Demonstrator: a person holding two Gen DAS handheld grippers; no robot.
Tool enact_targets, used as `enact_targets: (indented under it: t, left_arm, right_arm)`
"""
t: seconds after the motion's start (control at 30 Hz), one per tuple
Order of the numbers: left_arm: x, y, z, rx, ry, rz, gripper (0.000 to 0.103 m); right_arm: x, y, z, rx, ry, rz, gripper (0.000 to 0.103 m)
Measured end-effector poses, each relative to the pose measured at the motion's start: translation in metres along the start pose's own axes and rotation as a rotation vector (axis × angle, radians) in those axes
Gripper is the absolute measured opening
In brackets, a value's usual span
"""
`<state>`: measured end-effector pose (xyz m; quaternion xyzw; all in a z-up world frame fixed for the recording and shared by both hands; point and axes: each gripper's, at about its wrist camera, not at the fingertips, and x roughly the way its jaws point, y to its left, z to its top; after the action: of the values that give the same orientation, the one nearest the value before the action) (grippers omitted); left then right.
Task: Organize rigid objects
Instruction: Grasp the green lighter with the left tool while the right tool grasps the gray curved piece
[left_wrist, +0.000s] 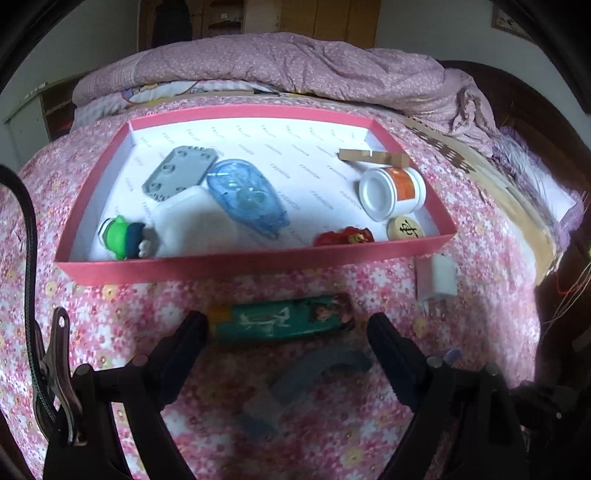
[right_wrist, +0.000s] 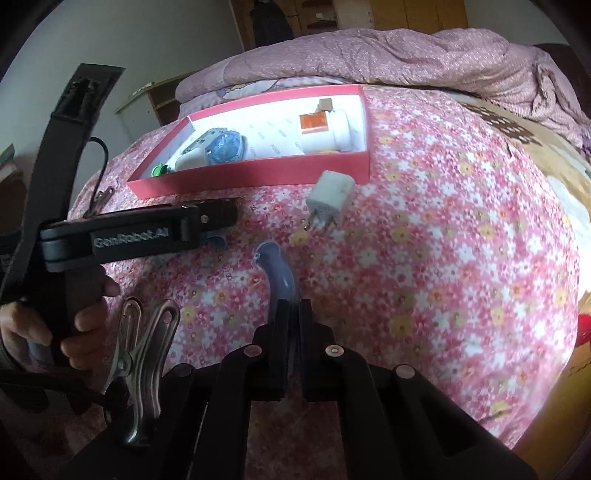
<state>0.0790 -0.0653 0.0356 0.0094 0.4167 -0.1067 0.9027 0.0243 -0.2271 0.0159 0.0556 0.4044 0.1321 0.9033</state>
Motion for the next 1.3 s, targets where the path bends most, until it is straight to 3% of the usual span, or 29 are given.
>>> enact_targets:
  t: [0.27,0.37,0.6,0.83,1.3]
  left_arm:
    - [0.008,-0.014,-0.004,0.061,-0.019,0.067,0.093]
    - [0.006,-0.012,-0.005,0.07,-0.034,0.082,0.086]
    - [-0.003,-0.001,-0.006,0.04,-0.039,0.044,0.086]
    - [-0.029,0.015,-0.007,0.022,-0.094,0.036,0.086]
    - [-0.049,0.038,-0.009,-0.042,-0.118,0.011,0.086]
  right_arm:
    - [0.001,-0.009,-0.003,0.043,-0.019,0.048,0.007]
    - [0.001,-0.011,-0.003,0.053,-0.021,0.061,0.009]
    - [0.001,-0.006,-0.003,0.036,-0.022,0.055,0.015]
    - [-0.001,0.003,-0.002,0.023,-0.019,0.031,0.026]
    - [0.002,0.02,0.003,-0.023,-0.011,-0.008,0.029]
